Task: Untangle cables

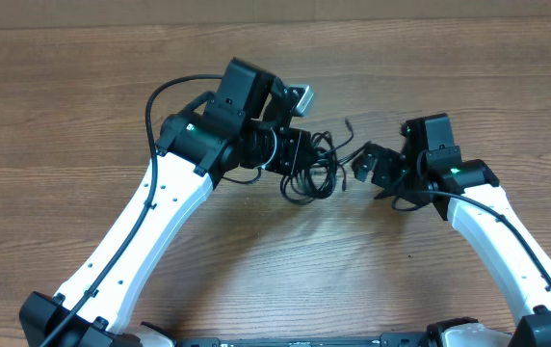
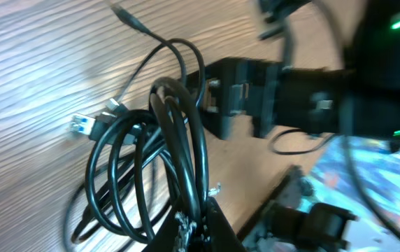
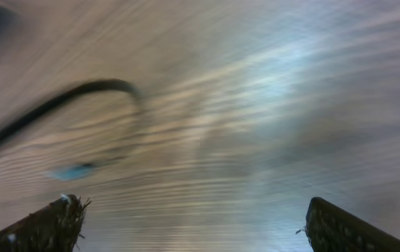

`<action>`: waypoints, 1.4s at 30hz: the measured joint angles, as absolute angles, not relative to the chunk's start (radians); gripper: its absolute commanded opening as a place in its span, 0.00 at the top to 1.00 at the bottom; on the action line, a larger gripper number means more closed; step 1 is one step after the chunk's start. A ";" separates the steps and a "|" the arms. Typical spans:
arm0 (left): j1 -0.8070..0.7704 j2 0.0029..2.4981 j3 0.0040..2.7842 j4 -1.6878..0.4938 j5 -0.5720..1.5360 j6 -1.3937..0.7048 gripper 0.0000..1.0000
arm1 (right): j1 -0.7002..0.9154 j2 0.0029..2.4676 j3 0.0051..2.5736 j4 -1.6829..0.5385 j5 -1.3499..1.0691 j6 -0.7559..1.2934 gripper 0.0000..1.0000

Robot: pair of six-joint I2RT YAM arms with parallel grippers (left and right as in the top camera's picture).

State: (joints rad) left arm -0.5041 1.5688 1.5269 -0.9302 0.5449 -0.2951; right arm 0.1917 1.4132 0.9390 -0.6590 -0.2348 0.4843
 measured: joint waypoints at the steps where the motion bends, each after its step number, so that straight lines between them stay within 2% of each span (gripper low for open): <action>1: -0.504 1.569 1.527 -0.937 0.516 -0.292 0.96 | 0.192 1.413 0.939 -0.643 -0.286 0.463 0.00; 10: -0.504 1.569 1.527 -0.889 0.380 -0.293 0.96 | 0.192 1.413 0.941 -0.640 -0.628 0.343 0.00; 22: -0.528 1.569 1.527 -0.771 0.533 -0.341 0.96 | 0.192 1.413 0.941 -0.617 -0.706 0.318 0.00; 25: -0.537 1.569 1.527 -0.751 0.585 -0.342 0.96 | 0.192 1.413 0.941 -0.628 -0.637 0.339 0.00; 33: -0.537 1.569 1.527 -0.824 0.600 -0.341 0.96 | 0.200 1.413 0.957 -0.770 -0.270 0.502 0.00; 38: -0.504 1.569 1.527 -0.961 0.458 -0.341 0.96 | 0.201 1.413 0.957 -0.910 0.006 0.617 0.00; 42: -0.412 1.569 1.528 -1.038 0.315 -0.341 0.96 | 0.198 1.413 0.957 -0.963 0.176 0.671 0.00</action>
State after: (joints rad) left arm -0.4118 1.5688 1.5284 -1.0382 0.3149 -0.3408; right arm 0.1982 1.4132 0.9573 -0.9627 0.1761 0.6708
